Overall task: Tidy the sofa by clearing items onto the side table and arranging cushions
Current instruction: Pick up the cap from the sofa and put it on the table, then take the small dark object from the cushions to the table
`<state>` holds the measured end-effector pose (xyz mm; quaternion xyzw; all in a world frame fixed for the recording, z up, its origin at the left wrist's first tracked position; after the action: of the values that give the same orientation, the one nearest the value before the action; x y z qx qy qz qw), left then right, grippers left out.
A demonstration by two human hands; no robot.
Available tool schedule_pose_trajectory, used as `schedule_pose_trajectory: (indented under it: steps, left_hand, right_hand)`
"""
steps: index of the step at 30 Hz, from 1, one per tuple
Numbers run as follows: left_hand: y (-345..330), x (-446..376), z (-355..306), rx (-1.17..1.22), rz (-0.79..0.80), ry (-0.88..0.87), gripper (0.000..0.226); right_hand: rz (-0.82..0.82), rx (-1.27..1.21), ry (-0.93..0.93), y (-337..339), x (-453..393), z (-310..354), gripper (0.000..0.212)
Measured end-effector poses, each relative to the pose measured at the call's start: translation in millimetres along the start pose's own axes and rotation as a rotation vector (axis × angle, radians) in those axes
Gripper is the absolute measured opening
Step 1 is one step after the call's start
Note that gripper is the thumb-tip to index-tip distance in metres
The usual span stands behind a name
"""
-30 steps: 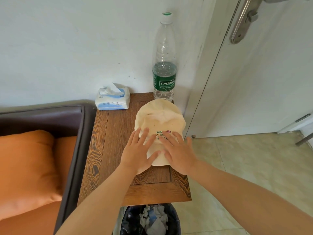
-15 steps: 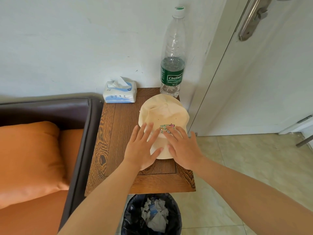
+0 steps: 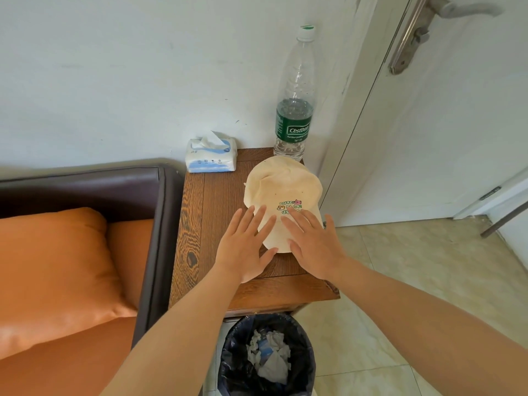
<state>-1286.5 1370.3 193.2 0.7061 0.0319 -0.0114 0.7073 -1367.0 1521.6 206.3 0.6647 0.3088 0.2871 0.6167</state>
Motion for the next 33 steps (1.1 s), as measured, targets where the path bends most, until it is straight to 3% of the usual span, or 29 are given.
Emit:
schedule_pose_trajectory:
  steps: [10,19,33]
  left_hand:
    - [35,37,21,-0.041,-0.01,0.032,0.07]
    - [68,108,49,-0.064,-0.017,0.232,0.071]
    - [130,299,136,-0.171,-0.047,0.589,0.071]
  right_hand:
    - [-0.041,-0.047,0.057,34,6,44,0.049]
    - [-0.041,-0.053,0.25,72,4,97,0.051]
    - [-0.086,-0.011,0.589,109,7,283,0.054]
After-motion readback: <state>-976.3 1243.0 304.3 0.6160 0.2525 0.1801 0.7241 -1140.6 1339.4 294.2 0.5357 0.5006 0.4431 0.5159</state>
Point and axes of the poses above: each hand's wrist, its own x-axis away from the middle knuckle, its own y-axis out of the back of the hand, z = x × y, the point moved 3 cm from there along -x, towards the middle knuckle, and after that the axes turned 4 degrees about x, right-handed, at the moved point
